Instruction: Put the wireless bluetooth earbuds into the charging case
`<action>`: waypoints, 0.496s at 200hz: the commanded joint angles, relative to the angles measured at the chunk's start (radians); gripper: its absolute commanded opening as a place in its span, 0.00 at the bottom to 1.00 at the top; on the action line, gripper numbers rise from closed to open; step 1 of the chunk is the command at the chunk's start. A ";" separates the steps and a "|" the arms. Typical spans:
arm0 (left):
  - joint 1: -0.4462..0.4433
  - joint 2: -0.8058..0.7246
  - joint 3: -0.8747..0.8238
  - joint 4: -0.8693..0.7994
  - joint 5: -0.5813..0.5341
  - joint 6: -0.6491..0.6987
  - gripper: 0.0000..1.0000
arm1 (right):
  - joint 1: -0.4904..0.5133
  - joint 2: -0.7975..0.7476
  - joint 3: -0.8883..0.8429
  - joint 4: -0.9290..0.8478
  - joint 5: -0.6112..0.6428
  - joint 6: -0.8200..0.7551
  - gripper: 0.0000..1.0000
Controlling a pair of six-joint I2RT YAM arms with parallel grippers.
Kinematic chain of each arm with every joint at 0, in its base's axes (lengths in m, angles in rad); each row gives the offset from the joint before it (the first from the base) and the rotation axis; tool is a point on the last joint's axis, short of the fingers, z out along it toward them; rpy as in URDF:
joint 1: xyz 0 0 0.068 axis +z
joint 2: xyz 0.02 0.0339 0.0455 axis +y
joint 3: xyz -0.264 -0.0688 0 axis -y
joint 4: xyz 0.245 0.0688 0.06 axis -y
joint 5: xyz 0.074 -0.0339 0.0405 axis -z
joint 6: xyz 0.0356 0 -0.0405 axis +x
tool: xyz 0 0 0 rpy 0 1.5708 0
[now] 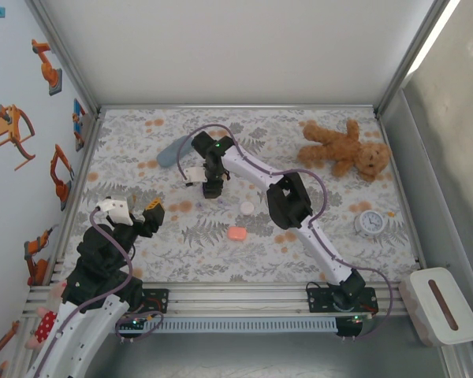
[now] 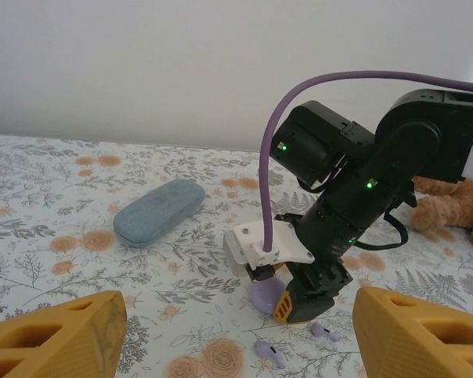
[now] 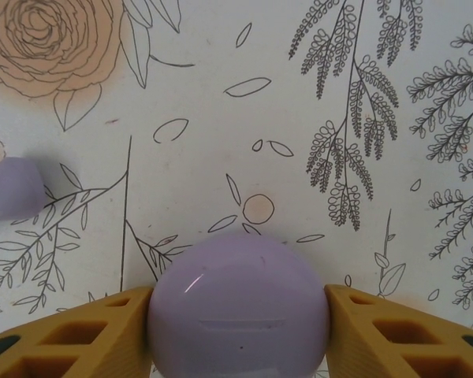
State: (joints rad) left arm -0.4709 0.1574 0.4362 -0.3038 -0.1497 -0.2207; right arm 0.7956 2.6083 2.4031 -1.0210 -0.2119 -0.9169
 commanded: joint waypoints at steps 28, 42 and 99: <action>0.000 -0.016 0.003 0.012 -0.002 0.011 0.75 | -0.009 -0.066 -0.108 0.113 -0.024 0.044 0.47; 0.001 -0.018 0.003 0.011 -0.004 0.010 0.75 | -0.018 -0.097 -0.137 0.144 -0.045 0.061 0.47; 0.000 -0.005 0.006 0.012 -0.019 -0.034 0.75 | -0.033 -0.300 -0.320 0.354 -0.083 0.141 0.46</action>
State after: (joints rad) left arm -0.4709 0.1505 0.4362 -0.3042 -0.1505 -0.2249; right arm 0.7704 2.4630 2.1494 -0.8066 -0.2539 -0.8398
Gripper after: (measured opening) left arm 0.749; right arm 0.478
